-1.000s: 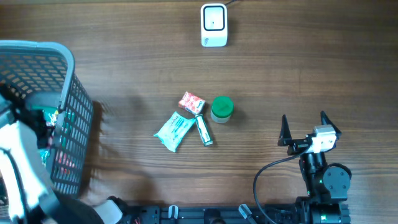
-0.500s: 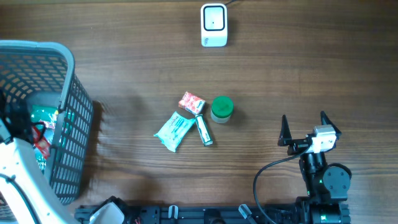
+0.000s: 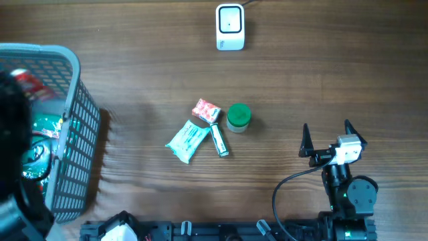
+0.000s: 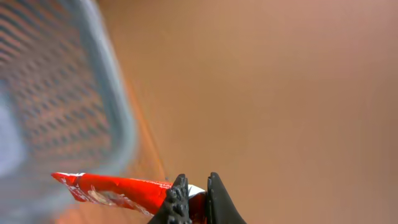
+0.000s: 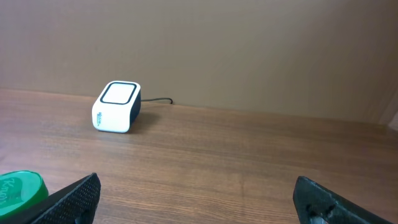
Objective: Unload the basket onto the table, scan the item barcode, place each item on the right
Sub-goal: 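Carry the red stick past the scanner and drop it right of the bottle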
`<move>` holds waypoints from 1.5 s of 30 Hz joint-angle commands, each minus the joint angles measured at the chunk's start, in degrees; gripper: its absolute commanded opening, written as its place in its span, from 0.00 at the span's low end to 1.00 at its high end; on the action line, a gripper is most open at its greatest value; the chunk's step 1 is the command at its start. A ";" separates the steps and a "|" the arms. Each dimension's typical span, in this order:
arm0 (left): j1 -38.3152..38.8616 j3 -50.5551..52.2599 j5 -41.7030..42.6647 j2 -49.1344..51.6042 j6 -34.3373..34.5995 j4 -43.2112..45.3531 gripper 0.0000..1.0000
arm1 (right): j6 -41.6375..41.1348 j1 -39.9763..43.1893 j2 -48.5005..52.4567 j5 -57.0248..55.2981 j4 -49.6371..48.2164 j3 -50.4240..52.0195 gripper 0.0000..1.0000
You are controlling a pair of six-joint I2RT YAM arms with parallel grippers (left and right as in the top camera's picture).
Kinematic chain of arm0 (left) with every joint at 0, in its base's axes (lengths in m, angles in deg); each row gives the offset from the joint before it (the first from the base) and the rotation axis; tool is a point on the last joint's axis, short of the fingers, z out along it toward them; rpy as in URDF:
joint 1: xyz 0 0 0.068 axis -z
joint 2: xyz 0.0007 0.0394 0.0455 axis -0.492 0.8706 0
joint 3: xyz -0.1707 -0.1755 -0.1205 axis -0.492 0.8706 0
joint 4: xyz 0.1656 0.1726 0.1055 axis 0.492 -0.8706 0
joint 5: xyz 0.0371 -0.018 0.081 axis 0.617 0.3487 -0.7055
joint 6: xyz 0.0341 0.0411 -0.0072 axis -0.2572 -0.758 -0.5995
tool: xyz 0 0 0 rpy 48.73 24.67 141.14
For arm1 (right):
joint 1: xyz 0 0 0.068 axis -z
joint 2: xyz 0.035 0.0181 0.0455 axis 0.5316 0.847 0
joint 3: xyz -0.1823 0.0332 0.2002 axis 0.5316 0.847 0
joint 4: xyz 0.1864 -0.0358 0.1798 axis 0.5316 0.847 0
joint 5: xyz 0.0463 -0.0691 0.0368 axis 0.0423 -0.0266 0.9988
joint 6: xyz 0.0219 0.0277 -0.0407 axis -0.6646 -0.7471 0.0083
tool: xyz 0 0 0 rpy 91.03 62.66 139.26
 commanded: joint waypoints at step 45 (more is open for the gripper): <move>77.61 -0.59 -14.62 52.24 -1.73 29.46 0.92 | 0.33 -0.24 -0.35 -0.57 -0.15 0.07 1.00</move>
